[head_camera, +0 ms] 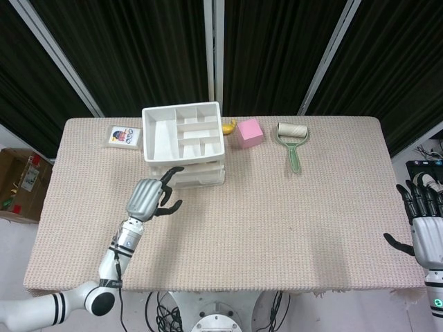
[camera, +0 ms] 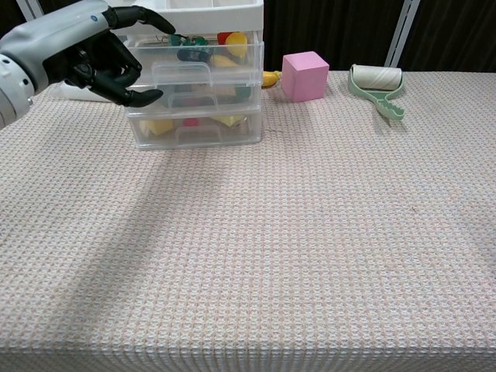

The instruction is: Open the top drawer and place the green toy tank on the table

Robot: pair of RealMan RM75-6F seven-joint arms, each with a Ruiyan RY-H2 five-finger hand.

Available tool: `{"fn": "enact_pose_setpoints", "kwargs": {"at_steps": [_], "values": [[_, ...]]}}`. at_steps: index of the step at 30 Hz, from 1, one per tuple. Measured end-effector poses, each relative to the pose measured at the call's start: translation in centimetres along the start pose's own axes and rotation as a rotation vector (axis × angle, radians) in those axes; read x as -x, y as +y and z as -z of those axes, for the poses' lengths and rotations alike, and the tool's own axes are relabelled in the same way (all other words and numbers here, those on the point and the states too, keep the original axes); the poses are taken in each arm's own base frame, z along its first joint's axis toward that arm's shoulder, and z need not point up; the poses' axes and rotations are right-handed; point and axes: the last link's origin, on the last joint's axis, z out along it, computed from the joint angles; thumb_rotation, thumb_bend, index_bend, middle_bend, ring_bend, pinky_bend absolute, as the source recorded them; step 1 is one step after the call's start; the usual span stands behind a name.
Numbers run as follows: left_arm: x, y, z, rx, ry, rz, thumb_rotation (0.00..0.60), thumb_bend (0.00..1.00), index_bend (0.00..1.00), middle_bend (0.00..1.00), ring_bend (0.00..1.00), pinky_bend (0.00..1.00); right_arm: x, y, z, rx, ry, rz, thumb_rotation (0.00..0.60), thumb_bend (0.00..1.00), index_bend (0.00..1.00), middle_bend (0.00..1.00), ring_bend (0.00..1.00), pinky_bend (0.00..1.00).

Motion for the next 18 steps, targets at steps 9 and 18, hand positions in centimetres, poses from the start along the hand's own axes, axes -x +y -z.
{"fn": "enact_pose_setpoints", "kwargs": {"at_steps": [9,18], "values": [[-0.2,0.0,-0.6,-0.041,-0.064,-0.075,0.600,0.28,0.32,0.91,1.00,1.00,0.4,0.2,-0.1,0.008,-0.011,-0.009,0.600,0.03,0.00,0.00,0.00,0.00],[-0.6,0.6,1.0,-0.007,-0.107,-0.066,0.600,0.29,0.37,0.91,1.00,1.00,0.5,0.3,0.1,0.009,-0.014,-0.012,0.600,0.03,0.00,0.00,0.00,0.00]]}}
